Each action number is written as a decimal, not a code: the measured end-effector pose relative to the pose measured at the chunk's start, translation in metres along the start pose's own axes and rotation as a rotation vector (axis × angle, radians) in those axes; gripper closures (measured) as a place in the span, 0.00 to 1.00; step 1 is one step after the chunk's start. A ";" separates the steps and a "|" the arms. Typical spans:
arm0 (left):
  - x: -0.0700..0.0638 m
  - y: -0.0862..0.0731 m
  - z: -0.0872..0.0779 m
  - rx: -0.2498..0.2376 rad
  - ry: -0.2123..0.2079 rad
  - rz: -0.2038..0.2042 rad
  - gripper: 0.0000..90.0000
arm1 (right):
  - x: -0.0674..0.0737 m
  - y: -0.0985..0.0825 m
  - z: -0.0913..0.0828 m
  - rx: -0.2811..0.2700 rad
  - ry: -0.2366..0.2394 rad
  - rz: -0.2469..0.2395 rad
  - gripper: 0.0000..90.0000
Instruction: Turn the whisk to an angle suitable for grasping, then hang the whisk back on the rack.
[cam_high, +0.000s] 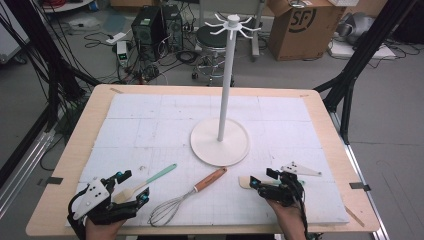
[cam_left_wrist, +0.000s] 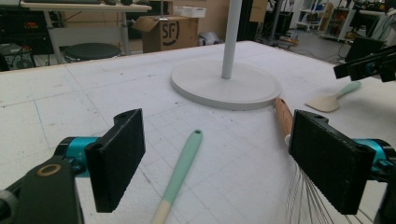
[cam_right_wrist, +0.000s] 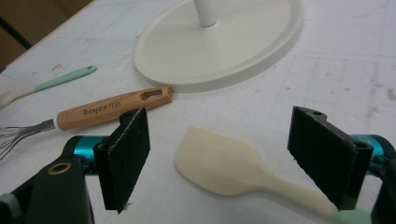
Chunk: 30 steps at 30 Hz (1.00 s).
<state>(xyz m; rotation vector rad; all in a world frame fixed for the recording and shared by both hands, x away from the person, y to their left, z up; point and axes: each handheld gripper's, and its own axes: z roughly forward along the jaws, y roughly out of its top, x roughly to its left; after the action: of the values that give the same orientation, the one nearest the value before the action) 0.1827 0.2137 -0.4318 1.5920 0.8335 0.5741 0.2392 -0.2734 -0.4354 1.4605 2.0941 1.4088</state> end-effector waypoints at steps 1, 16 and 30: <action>0.000 0.000 0.000 0.002 0.000 0.002 0.21 | -0.002 -0.001 -0.004 -0.005 0.001 0.004 0.23; -0.027 0.026 0.020 0.008 -0.124 0.031 0.20 | -0.003 -0.010 -0.036 -0.035 0.037 -0.020 0.24; -0.041 0.055 0.067 0.171 -0.263 0.025 0.21 | -0.016 -0.011 -0.041 -0.060 0.020 0.019 0.24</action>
<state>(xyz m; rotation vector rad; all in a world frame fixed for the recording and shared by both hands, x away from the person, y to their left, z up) 0.2190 0.1371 -0.3877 1.7902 0.6791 0.3074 0.2138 -0.3111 -0.4284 1.4535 2.0369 1.4862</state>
